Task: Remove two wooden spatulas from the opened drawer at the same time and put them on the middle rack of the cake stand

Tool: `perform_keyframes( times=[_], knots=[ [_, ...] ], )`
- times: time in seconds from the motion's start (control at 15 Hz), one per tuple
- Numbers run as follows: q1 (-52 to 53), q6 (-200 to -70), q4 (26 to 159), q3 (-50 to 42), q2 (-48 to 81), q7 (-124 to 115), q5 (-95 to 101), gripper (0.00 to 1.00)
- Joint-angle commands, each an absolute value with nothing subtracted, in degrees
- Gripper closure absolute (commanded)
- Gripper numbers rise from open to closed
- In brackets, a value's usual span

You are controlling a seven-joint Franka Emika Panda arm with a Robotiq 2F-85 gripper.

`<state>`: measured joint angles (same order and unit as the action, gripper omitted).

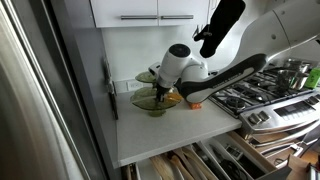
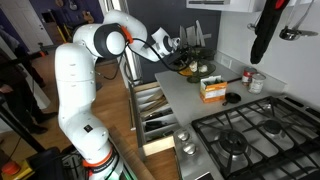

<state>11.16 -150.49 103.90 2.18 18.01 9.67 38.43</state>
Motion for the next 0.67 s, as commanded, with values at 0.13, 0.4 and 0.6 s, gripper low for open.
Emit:
perform_keyframes(
  times=[0.13,0.4,0.6],
  knots=[
    [11.52,-148.7,102.85,2.23,19.15,9.08,39.37,0.95],
    [11.46,-148.6,103.05,2.46,19.21,9.6,39.03,0.52],
    [11.28,-148.75,103.18,2.81,19.3,10.18,38.41,0.38]
  ],
)
